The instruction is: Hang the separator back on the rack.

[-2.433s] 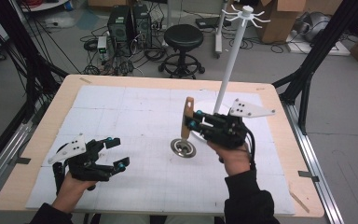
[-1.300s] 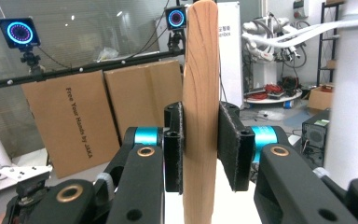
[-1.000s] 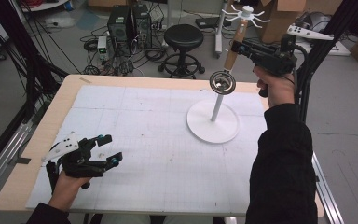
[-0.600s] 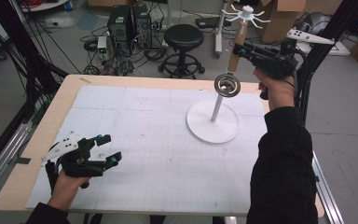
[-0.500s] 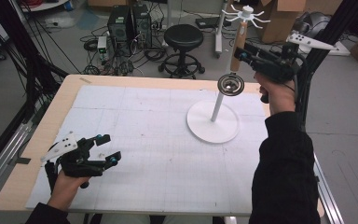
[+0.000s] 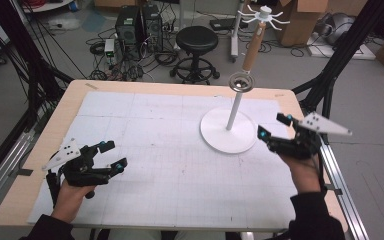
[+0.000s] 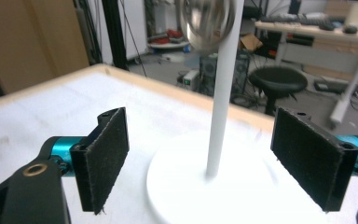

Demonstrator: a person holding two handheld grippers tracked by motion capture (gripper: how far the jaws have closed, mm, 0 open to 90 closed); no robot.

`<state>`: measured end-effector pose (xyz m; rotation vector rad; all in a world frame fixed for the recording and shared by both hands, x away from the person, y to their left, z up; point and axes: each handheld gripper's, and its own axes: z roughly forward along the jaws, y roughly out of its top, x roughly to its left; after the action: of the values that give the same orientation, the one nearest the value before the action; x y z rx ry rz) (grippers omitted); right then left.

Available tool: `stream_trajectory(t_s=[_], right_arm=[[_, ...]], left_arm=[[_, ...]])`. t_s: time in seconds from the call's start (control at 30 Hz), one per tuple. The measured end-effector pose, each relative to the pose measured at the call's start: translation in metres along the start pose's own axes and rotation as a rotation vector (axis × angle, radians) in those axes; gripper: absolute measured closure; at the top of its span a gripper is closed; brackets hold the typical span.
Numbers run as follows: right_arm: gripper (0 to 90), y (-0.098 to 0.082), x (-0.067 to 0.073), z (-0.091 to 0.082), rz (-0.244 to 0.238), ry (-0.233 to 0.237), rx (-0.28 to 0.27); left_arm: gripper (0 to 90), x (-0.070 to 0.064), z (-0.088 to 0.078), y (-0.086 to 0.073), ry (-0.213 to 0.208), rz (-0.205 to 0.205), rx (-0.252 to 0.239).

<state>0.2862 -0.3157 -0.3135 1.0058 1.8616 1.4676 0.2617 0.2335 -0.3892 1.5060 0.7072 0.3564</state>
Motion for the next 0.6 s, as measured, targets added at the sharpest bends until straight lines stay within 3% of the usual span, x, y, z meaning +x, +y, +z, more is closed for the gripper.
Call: stream_trajectory(t_s=[0.13, 0.23, 0.43, 0.6], right_arm=[[17.1, -0.04, 0.015, -0.018, 0.038, -0.027, 0.019], [16.9, -0.057, 0.026, -0.03, 0.047, -0.037, 0.017], [16.8, -0.07, 0.043, -0.049, 0.018, -0.057, -0.002], [16.8, -0.073, 0.046, -0.054, 0.047, -0.057, -0.018]], left_arm=[[16.6, 0.0, -0.001, 0.0, 0.015, 0.009, -0.003], [16.5, -0.001, -0.003, 0.0, 0.004, -0.007, -0.024], [16.5, -0.005, -0.005, 0.0, 0.005, 0.002, -0.049], [16.5, -0.009, -0.006, -0.002, -0.003, 0.01, -0.037]])
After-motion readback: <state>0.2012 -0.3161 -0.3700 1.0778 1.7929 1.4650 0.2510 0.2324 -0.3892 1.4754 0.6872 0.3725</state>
